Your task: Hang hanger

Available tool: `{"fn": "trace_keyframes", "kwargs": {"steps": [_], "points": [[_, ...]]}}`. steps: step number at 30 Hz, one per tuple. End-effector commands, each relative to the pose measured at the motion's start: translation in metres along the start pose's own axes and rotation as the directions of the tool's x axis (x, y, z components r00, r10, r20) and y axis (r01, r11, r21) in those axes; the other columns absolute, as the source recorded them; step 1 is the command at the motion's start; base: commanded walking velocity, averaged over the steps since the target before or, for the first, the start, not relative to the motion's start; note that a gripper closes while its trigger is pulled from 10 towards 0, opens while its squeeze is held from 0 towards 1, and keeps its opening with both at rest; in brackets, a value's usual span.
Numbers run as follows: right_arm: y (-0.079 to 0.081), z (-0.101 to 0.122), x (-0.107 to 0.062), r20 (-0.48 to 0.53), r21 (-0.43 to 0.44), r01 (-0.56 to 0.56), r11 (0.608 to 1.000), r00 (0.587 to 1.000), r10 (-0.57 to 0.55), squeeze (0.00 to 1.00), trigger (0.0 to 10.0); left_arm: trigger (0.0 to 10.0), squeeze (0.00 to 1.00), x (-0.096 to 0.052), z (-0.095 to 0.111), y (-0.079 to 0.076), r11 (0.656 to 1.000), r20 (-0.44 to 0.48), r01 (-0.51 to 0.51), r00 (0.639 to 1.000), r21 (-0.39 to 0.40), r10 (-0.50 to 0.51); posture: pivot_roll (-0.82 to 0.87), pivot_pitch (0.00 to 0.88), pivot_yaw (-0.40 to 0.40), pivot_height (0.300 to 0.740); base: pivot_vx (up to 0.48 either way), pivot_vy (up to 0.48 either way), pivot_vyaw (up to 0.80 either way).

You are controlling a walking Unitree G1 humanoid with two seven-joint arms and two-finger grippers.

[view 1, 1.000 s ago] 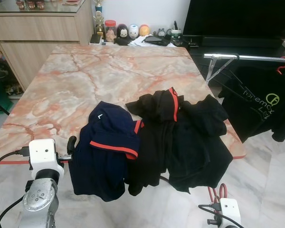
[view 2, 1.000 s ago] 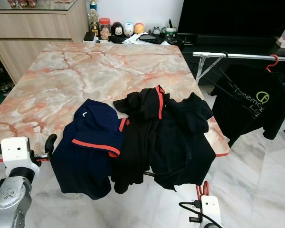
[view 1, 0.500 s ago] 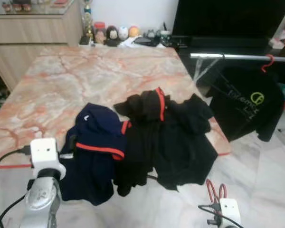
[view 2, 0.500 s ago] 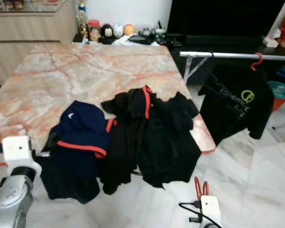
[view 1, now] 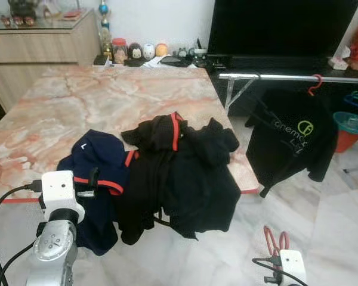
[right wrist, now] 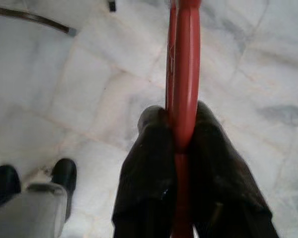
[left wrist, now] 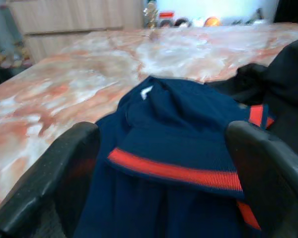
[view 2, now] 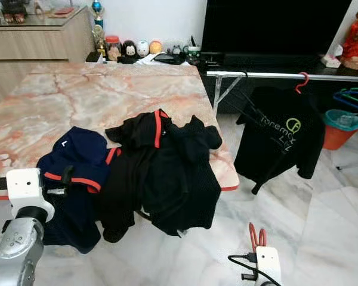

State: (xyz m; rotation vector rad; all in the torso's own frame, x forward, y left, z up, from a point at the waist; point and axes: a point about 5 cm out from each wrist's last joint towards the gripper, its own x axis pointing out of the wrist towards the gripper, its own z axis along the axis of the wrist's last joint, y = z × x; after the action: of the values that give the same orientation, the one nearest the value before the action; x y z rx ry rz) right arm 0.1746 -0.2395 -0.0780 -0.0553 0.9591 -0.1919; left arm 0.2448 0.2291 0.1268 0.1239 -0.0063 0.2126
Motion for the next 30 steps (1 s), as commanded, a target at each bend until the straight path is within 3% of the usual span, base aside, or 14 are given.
{"fn": "trace_keyframes", "kwargs": {"steps": [1,30], "points": [[-0.0043,0.0036,0.0003,0.01,0.008,0.016,1.0,1.0,-0.016,0.0,10.0,10.0,0.0,0.002,0.0002,-0.0013,1.0,-0.007,0.007,1.0,0.002,-0.007,0.1,0.0,-0.068,0.74,0.0,-0.36,0.0],[-0.0032,0.0059,0.0007,0.018,0.0,0.005,1.0,1.0,-0.005,0.0,10.0,10.0,0.0,0.0058,0.0035,-0.0082,1.0,0.008,0.029,1.0,-0.005,-0.029,0.11,0.0,-0.077,0.74,0.0,-0.359,0.0]]}}
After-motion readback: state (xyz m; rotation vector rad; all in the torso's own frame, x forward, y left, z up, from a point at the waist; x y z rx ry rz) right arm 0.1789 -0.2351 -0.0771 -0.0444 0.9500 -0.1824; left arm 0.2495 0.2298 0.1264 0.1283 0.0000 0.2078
